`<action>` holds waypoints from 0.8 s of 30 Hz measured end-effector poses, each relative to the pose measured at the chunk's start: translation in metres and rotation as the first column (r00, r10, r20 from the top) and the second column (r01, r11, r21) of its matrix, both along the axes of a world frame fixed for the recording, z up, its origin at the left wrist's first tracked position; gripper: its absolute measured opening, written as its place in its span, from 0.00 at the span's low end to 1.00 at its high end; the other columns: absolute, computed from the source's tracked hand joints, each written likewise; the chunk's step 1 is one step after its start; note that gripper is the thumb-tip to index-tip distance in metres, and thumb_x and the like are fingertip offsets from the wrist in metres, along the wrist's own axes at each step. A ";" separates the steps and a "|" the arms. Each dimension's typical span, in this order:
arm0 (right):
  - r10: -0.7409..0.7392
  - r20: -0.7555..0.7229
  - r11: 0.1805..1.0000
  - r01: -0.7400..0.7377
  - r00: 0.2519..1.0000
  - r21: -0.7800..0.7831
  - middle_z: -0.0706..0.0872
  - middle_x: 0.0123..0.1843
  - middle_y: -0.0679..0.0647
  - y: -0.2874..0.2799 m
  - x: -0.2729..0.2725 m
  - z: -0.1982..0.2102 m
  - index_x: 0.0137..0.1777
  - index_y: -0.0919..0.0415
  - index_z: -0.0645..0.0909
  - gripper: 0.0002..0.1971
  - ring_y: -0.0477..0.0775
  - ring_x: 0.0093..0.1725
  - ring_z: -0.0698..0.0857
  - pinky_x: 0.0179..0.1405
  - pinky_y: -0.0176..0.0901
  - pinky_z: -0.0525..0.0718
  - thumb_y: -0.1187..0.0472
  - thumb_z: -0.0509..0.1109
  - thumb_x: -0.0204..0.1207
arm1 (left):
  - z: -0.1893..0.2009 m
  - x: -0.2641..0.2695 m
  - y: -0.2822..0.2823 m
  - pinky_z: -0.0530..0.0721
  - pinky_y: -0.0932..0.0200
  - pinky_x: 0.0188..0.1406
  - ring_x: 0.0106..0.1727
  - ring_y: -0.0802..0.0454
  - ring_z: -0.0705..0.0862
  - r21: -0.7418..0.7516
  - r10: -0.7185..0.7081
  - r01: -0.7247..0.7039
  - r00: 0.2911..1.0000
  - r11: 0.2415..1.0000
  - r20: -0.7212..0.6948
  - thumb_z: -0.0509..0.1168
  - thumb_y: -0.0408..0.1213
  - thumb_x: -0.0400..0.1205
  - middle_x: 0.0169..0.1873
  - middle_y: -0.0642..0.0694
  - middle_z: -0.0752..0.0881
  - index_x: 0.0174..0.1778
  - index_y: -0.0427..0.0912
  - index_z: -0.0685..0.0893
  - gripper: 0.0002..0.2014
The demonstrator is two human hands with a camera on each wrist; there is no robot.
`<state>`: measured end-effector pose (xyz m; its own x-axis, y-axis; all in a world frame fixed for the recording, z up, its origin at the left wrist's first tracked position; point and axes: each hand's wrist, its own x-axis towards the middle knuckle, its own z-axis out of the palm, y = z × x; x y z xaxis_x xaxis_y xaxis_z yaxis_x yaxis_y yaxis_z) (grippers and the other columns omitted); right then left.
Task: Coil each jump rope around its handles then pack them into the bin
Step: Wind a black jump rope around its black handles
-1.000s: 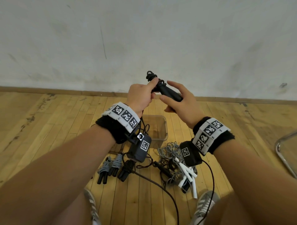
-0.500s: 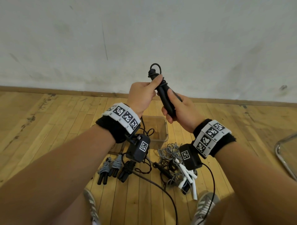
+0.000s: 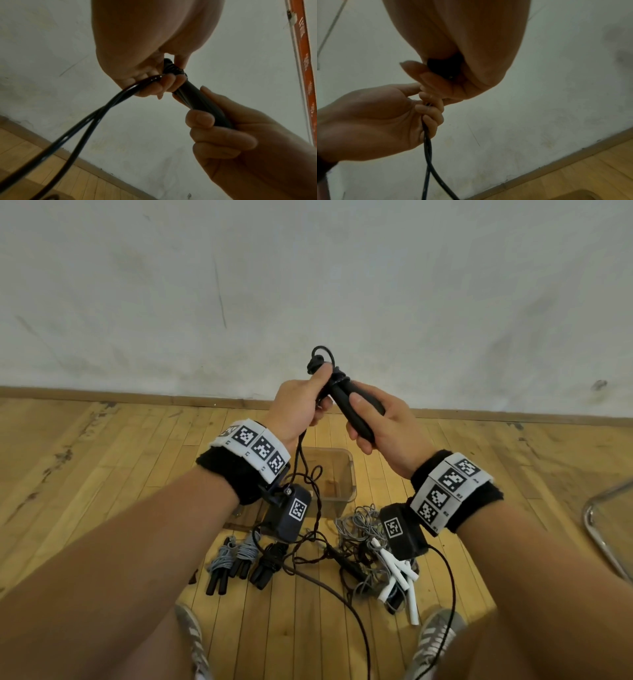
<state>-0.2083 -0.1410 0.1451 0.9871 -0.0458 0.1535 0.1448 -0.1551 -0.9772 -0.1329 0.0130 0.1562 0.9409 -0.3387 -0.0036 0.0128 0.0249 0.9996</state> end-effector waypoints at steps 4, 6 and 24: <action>-0.079 0.080 0.985 0.090 0.994 -0.150 0.84 0.33 0.58 -0.006 0.003 -0.002 0.79 0.57 0.76 0.18 0.49 0.25 0.79 0.25 0.40 0.79 0.58 0.63 0.90 | -0.005 0.001 -0.001 0.80 0.65 0.31 0.27 0.57 0.79 0.060 0.009 -0.009 1.000 0.998 -0.002 0.62 0.57 0.88 0.28 0.49 0.85 0.48 0.37 0.89 0.24; -0.103 0.120 0.965 0.129 0.987 -0.228 0.84 0.33 0.55 -0.007 0.005 -0.004 0.79 0.57 0.75 0.19 0.46 0.25 0.80 0.24 0.38 0.79 0.58 0.63 0.90 | -0.006 0.000 -0.002 0.80 0.66 0.28 0.24 0.57 0.79 0.067 0.042 -0.040 0.999 0.997 -0.026 0.64 0.57 0.87 0.26 0.49 0.85 0.50 0.35 0.90 0.25; -0.196 0.237 0.649 0.307 0.952 -0.696 0.85 0.51 0.51 -0.019 0.014 -0.023 0.85 0.39 0.59 0.24 0.52 0.40 0.83 0.36 0.47 0.79 0.45 0.53 0.91 | 0.000 -0.010 -0.006 0.74 0.67 0.23 0.25 0.58 0.86 0.057 0.116 -0.113 0.992 0.992 -0.052 0.68 0.37 0.87 0.34 0.46 0.93 0.49 0.36 0.91 0.09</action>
